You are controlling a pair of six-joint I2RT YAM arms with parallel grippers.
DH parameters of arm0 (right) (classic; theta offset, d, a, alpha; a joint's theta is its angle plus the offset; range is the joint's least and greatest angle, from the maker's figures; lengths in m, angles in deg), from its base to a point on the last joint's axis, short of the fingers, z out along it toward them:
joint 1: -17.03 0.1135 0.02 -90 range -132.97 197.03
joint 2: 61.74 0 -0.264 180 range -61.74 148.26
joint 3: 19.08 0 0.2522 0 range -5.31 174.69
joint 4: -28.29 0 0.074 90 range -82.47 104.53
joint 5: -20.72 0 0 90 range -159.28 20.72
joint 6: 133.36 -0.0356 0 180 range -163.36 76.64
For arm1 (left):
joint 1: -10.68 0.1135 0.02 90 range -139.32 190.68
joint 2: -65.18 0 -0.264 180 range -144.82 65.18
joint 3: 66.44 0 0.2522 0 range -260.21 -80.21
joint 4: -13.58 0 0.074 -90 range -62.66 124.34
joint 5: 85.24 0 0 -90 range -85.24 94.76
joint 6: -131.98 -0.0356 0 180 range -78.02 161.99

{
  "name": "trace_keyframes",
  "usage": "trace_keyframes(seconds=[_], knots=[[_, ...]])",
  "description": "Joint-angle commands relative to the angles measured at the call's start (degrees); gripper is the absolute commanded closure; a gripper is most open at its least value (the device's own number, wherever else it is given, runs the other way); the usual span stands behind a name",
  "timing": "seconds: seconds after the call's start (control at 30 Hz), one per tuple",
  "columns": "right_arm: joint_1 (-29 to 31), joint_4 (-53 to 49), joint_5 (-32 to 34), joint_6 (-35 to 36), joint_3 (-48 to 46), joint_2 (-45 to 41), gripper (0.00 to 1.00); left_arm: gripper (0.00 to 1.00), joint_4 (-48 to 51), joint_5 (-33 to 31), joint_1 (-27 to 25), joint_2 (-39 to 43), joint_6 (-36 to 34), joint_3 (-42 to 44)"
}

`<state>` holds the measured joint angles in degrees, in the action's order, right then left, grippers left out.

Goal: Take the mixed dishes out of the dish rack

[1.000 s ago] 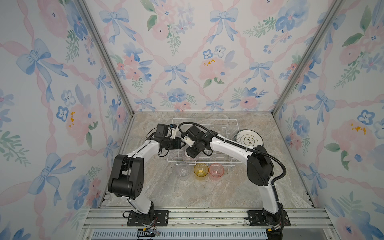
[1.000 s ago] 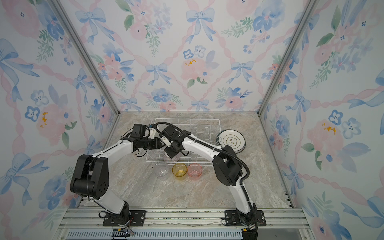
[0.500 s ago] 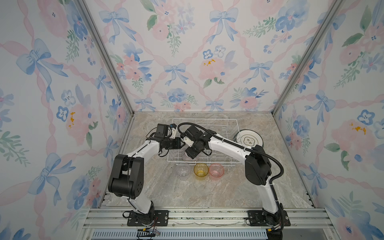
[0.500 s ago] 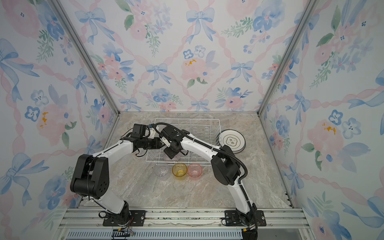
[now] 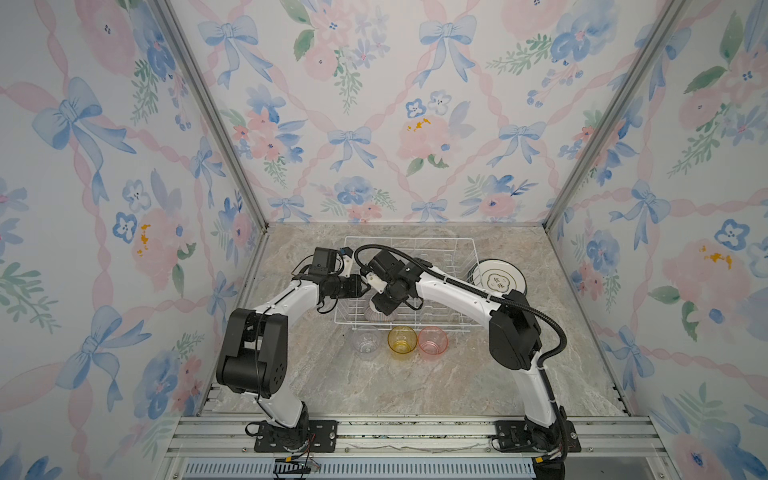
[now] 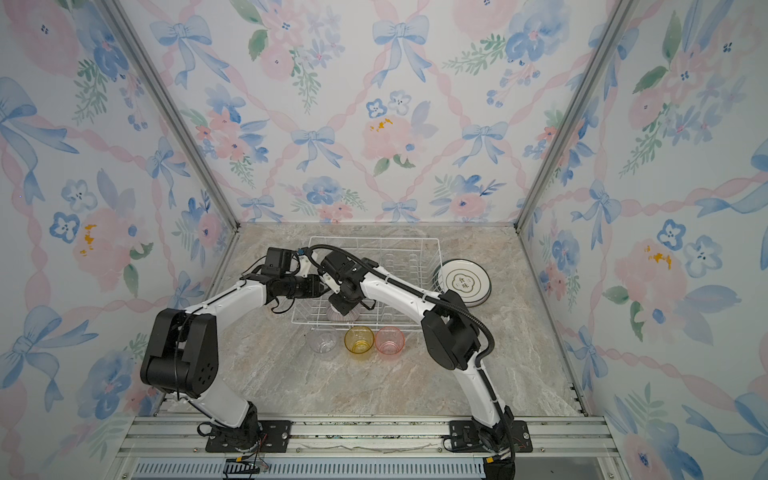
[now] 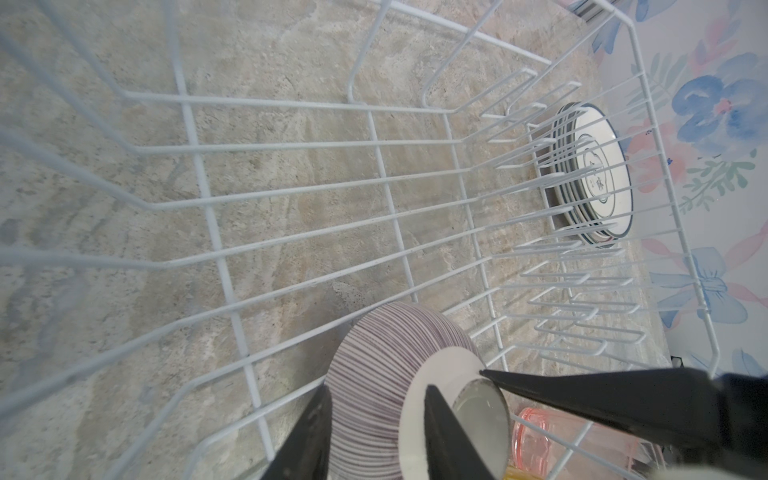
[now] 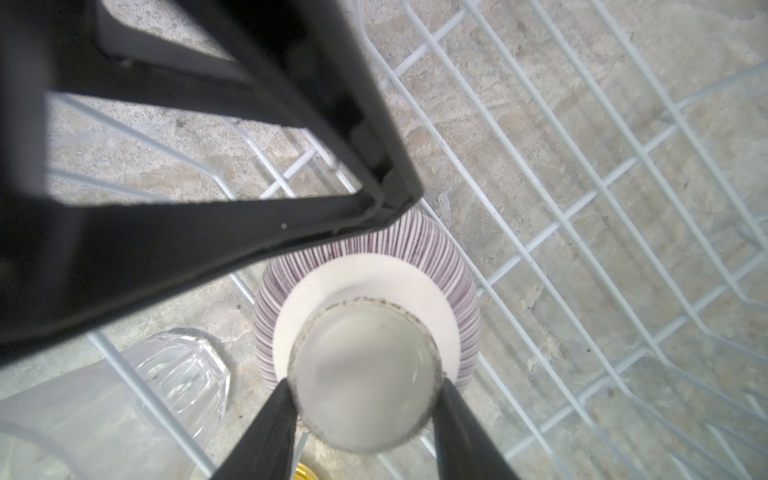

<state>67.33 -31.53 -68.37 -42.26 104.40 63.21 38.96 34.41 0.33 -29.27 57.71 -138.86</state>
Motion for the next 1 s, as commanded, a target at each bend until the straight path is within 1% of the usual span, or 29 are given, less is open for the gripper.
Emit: trace_keyframes(seconds=[0.0, 0.17, 0.27, 0.3, 0.33, 0.37, 0.5, 0.63, 0.67, 0.73, 0.8, 0.9, 0.93, 0.97], knots=[[-0.2, 1.6, 0.7, -0.3, -2.1, 0.2, 0.69, 0.62, 1.1, 1.3, -0.3, -1.9, -0.1, 0.7], [-1.8, 4.7, -0.9, -1.6, -4.7, -2.6, 0.73, 0.59, 1.1, 1.3, -0.5, -2.0, -0.1, 0.7], [-2.6, 5.2, -1.8, -1.6, -5.2, -3.5, 0.72, 0.59, 1.1, 1.3, -0.6, -2.1, -0.1, 0.6], [-2.6, 4.8, -1.8, -1.4, -4.8, -3.3, 0.59, 0.59, 1.1, 1.3, -0.7, -2.1, 0.0, 0.6], [-2.6, 4.5, -2.0, -1.3, -4.7, -3.3, 0.38, 0.59, 1.1, 1.3, -0.6, -2.1, 0.0, 0.5], [-2.5, 4.7, -2.7, -1.1, -5.0, -3.4, 0.24, 0.59, 1.1, 1.3, -0.6, -2.1, 0.0, 0.6], [-1.7, 8.1, -2.8, -1.2, -6.9, -4.9, 0.13, 0.59, 1.1, 0.5, -0.5, -2.4, 0.2, 0.5], [-1.7, 9.0, -0.5, -1.7, -7.0, -5.4, 0.12, 0.60, 1.1, -0.2, -1.4, -2.4, -1.0, 0.6], [-2.1, 9.4, 0.4, -1.9, -7.5, -6.1, 0.12, 0.55, 1.1, -0.4, -1.9, -2.0, -1.6, 0.7], [-3.3, 10.6, 1.6, -2.6, -9.6, -8.1, 0.12, 0.52, 1.2, -2.0, -2.9, -0.6, -2.2, 1.0], [-5.2, 12.4, 1.0, -3.5, -12.5, -11.0, 0.12, 0.48, 1.2, -3.8, -3.9, 1.0, -2.8, 1.1], [-7.3, 14.4, 0.1, -4.1, -16.1, -14.4, 0.12, 0.43, 2.0, -4.3, -4.9, 2.4, -4.0, 0.8], [-7.8, 14.6, 0.1, -4.1, -16.8, -15.1, 0.12, 0.38, 2.9, -4.7, -5.2, 2.6, -4.5, 0.3], [-8.2, 14.7, 0.1, -4.1, -17.3, -15.6, 0.12, 0.31, 4.2, -5.4, -5.9, 2.5, -5.2, -0.4]])
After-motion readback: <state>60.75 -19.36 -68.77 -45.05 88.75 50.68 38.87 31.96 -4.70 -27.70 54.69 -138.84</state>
